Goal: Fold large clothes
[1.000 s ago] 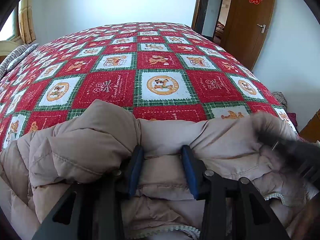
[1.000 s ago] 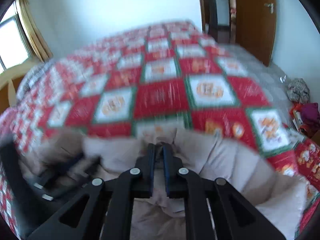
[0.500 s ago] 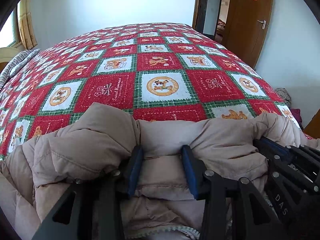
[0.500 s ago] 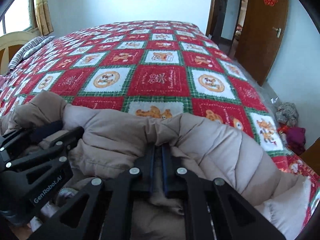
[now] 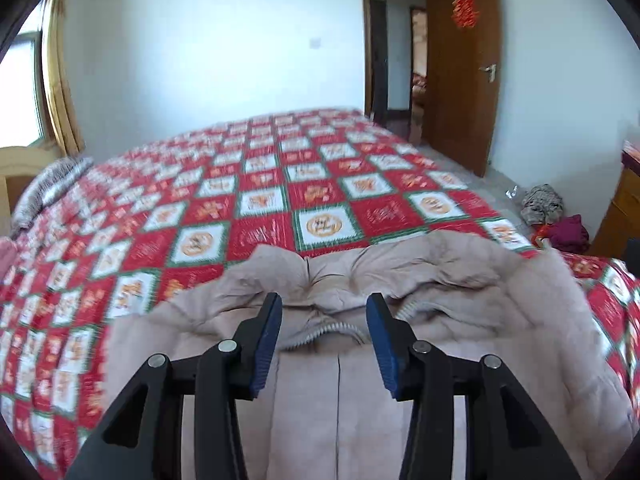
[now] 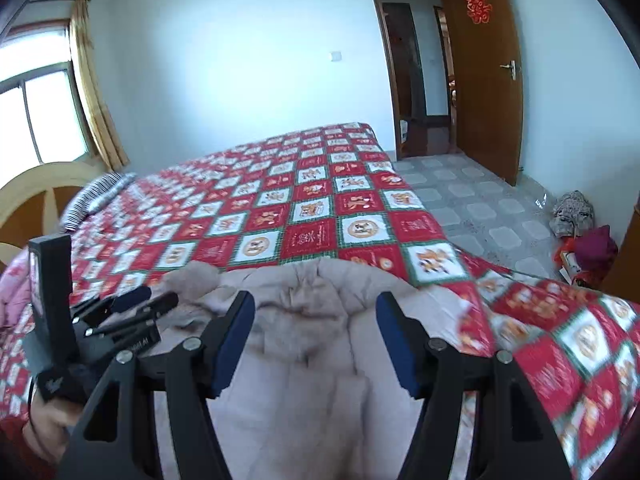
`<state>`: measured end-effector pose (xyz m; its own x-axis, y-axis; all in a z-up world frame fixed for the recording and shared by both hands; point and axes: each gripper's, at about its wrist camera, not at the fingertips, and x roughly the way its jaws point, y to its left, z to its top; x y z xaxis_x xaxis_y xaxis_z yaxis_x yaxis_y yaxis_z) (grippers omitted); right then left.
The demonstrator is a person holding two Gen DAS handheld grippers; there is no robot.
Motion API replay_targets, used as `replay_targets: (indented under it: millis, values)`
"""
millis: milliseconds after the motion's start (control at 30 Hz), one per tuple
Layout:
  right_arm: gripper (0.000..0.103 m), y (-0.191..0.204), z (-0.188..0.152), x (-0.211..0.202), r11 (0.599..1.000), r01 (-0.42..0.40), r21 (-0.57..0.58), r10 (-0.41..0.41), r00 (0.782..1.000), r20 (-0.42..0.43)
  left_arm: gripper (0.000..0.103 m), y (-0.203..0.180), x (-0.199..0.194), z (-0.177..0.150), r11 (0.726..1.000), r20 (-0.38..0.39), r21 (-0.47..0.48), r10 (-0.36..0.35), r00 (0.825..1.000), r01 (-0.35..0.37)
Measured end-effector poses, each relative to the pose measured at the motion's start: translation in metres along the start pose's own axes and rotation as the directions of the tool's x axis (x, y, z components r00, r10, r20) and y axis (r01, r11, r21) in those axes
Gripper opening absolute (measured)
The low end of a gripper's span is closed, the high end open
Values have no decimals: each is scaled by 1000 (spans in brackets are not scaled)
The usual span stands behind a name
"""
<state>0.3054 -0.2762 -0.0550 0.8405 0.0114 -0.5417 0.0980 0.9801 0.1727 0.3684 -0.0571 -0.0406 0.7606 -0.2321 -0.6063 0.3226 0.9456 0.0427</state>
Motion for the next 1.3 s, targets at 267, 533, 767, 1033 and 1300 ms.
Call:
replay_targets:
  millis: [267,533,767,1033,1300]
  values:
    - [69,-27,-55,-136,997,58,-54,-57,998,30,63,1,-113,-57,985,71,87,-157,985,151]
    - [79,-57,-132,-207,995,98,-12,-99,994,-51,63,58,-183,-157,965,5,49,-259,966,259]
    - [79,-76,-200,-195,993,-2,122,26,979,-202,63,123,-237,-233,958,-47,-108,-272,961,266]
    - [79,-50,-223,-178,992,-92,91,111,963,-245,64,180,-298,-246,987,-8,-97,-132,991,131]
    - [80,-33,-239,-171,997,-71,-22,62,959,-276,89,181,-260,-274,972,-77,-103,-218,973,210]
